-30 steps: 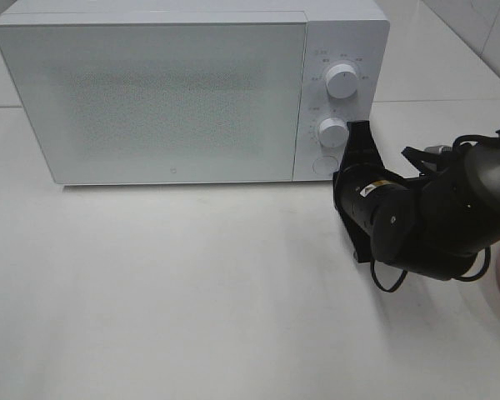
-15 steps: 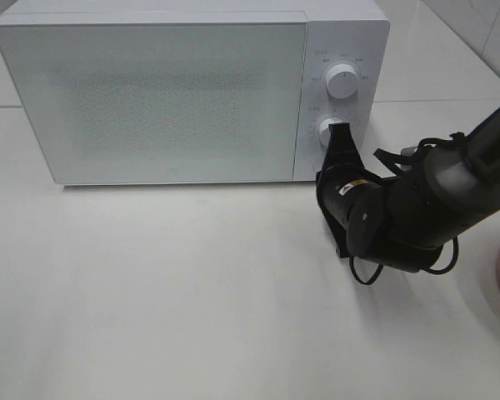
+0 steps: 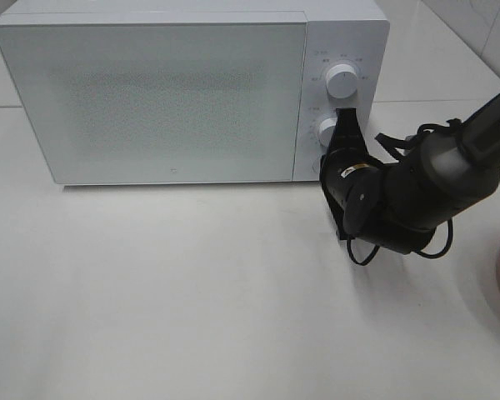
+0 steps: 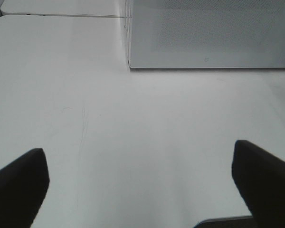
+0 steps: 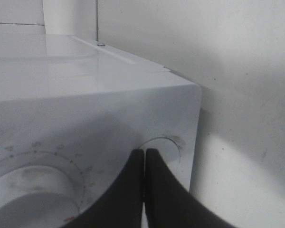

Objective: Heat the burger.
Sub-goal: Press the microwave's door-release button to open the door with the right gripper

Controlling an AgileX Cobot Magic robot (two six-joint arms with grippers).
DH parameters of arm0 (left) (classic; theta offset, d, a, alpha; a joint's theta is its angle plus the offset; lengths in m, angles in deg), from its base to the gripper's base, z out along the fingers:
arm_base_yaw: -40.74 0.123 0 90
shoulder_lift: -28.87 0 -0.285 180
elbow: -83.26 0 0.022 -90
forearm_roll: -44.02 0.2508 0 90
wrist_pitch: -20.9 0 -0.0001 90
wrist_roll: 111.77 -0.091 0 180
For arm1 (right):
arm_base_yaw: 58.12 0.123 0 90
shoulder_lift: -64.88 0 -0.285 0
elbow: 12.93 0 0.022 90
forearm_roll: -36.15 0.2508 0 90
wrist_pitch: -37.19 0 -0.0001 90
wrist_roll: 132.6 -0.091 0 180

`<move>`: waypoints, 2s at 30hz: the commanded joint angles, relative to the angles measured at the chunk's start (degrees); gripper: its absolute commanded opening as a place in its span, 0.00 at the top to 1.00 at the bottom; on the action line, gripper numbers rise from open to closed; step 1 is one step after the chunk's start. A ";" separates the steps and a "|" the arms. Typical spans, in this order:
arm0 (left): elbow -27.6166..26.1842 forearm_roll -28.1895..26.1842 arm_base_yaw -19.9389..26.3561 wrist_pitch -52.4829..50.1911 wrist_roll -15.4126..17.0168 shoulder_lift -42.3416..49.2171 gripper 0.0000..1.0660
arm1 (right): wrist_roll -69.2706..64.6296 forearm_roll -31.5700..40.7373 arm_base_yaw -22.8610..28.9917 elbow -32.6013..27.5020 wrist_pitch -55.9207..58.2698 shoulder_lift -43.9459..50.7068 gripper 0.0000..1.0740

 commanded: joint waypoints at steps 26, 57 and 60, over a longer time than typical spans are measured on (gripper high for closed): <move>0.17 0.06 -0.17 -0.74 0.00 0.80 0.07 | 0.86 1.89 -0.40 3.38 -3.04 -2.75 1.00; 0.17 0.06 -0.17 -0.74 0.00 0.80 0.07 | 1.32 0.40 -0.40 11.12 -14.61 -4.76 1.00; 0.17 0.06 -0.17 -0.74 0.00 0.80 0.07 | 1.49 0.40 -0.40 11.12 -14.32 -4.76 1.00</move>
